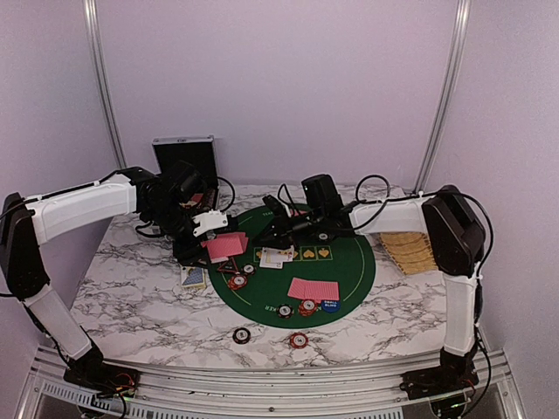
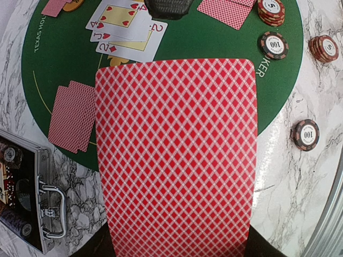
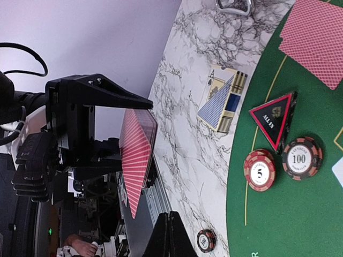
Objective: Distribute texas hold em gaming equipment
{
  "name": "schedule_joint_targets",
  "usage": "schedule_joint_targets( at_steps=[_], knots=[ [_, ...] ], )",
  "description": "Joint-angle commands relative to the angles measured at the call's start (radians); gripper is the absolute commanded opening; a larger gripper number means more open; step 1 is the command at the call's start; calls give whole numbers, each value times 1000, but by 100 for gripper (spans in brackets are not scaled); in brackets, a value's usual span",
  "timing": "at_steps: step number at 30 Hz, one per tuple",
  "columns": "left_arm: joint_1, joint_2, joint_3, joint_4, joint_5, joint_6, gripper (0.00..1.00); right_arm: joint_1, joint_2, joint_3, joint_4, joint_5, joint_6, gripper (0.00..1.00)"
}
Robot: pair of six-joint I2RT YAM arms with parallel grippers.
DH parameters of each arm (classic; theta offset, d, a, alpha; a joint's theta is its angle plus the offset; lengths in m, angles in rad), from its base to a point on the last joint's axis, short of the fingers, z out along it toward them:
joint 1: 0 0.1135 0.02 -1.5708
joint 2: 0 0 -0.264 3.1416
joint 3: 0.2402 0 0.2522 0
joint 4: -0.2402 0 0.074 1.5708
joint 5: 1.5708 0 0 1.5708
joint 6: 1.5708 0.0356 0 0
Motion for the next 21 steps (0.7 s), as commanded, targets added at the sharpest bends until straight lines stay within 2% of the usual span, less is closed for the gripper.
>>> schedule_joint_targets(
  at_steps=[1,4,6,7,10,14,21],
  knots=[
    [3,-43,-10,7,-6,12,0,-54,-73,-44,-16,10,-32,0],
    [4,-43,-9,7,-2,12,0,-77,-91,-87,62,0,13,2],
    [3,-39,-4,7,0,10,0,-66,-86,-87,122,-21,67,23],
    [3,-36,-1,7,0,6,0,-59,-84,-83,142,-21,78,30],
    [2,-37,4,7,2,6,0,-28,-68,-59,151,-13,88,42],
    [2,-36,13,7,1,6,0,21,-17,-15,160,-23,105,46],
    [2,-40,9,7,0,8,0,72,40,32,201,-34,148,45]
  ],
)
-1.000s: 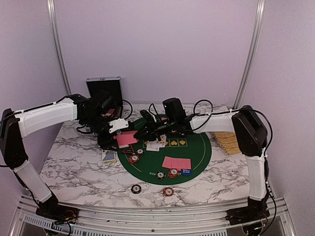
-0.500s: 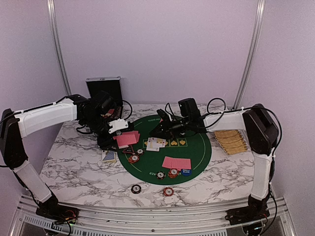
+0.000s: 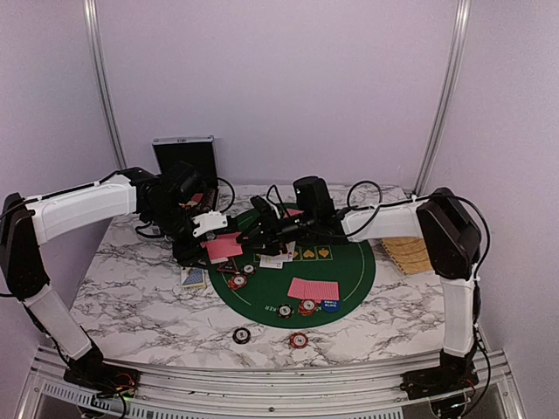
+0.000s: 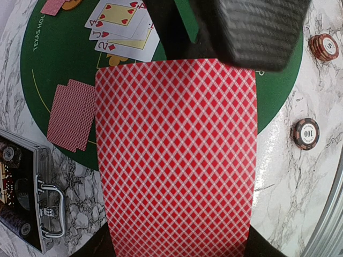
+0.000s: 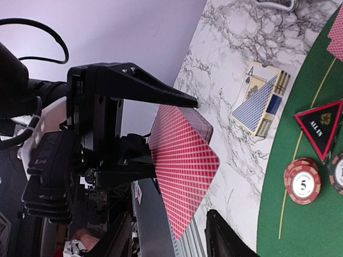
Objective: Distribute texas hold em gaming equipment
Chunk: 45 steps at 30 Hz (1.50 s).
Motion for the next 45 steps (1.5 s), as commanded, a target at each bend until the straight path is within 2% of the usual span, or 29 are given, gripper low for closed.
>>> schedule_joint_targets(
  at_steps=[1,4,12,16,25,35,45],
  knots=[
    [2,-40,14,7,2,8,0,24,43,57,45,-18,32,45],
    [2,-39,14,7,4,7,0,34,53,67,51,-22,39,43],
    [3,-39,11,7,-1,8,0,33,59,45,139,-41,114,7],
    [2,-39,11,7,-2,9,0,21,42,21,181,-44,145,1],
    [2,-39,9,7,-14,13,0,-68,-48,-125,212,-39,152,0],
    [3,-42,9,7,-18,15,0,-218,-154,-307,124,-23,37,0],
    [2,-49,10,2,-19,12,0,-300,-110,-316,8,59,-71,0]
  ],
)
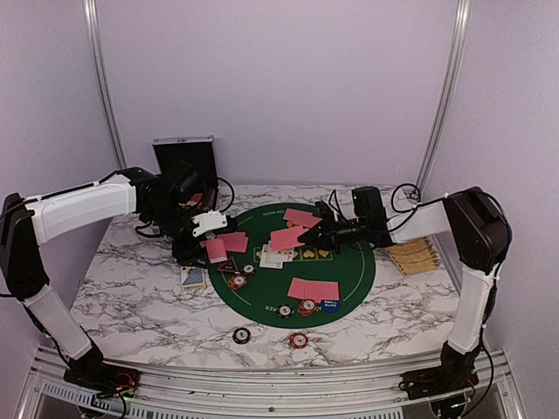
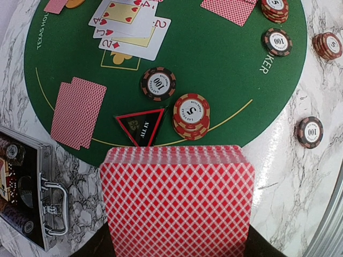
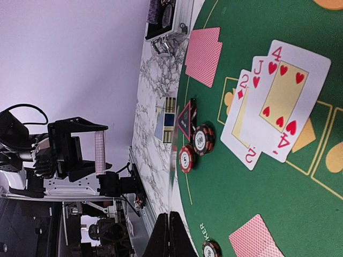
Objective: Distribute texas hold em gaming equipment
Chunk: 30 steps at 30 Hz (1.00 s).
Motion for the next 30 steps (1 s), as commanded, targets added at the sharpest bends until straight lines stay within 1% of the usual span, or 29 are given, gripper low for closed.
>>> schedule_joint_targets(
  at_steps=[1,8,14,17,28,30],
  knots=[
    [3,-49,9,1,-3,9,0,-12,31,27,-68,61,-76,0],
    [3,-58,1,-2,-3,10,0,-15,96,86,-154,136,-144,0],
    [3,-56,-6,-4,-4,12,0,-25,146,105,-140,150,-132,0],
    [3,-57,-5,-6,-6,13,0,-25,163,128,-167,165,-150,0],
    [3,-59,-11,-9,-3,15,0,-29,168,144,-277,227,-232,0],
    [3,-59,-11,-9,-2,16,0,-29,168,142,-292,231,-244,3]
  ],
)
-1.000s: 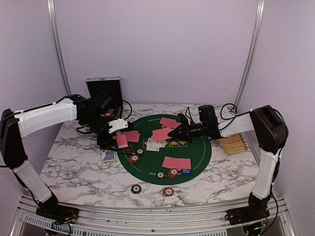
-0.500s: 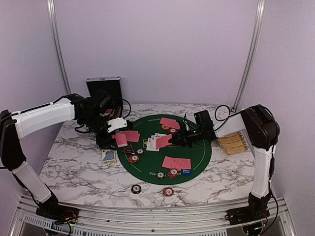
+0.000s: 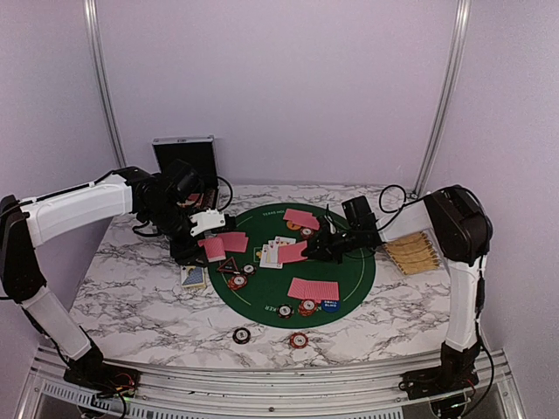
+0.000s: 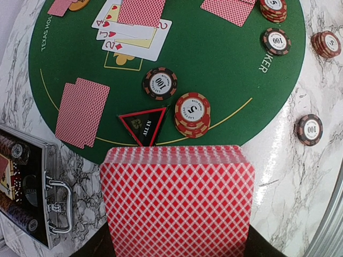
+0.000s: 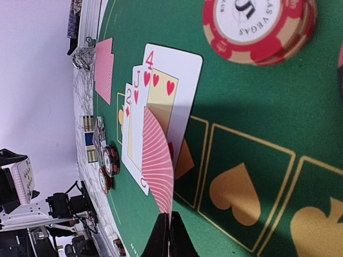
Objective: Distribute texas hold em gaming equipment
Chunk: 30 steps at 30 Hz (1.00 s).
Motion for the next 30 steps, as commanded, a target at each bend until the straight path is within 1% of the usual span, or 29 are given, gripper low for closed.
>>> schedule_joint_targets(
  at_steps=[1,3,8,14,17,19,22,23,25,29,30],
  knots=[
    [3,-34,-2,-8,6,4,0,-8,9,30,-67,34,-55,5],
    [3,-34,0,-9,9,4,0,-8,7,27,-69,41,-62,8],
    [3,-36,-2,-11,11,4,0,-8,-7,33,-133,72,-90,23],
    [3,-36,1,-14,11,3,0,-5,-69,54,-225,168,-142,37],
    [3,-33,3,-14,13,3,0,3,-126,52,-251,215,-150,48],
    [3,-30,6,-14,13,2,0,16,-159,49,-245,220,-138,55],
    [2,-26,12,-14,13,3,0,59,-195,72,-238,232,-118,67],
    [1,-26,12,-14,13,3,0,79,-200,85,-233,226,-109,70],
    [1,-27,13,-14,15,3,0,120,-200,99,-173,164,-63,76],
    [-1,-28,12,-14,18,1,0,212,-145,158,-68,38,25,81],
    [-2,-29,12,-14,20,-1,0,234,-132,166,-20,11,56,82]
  ],
)
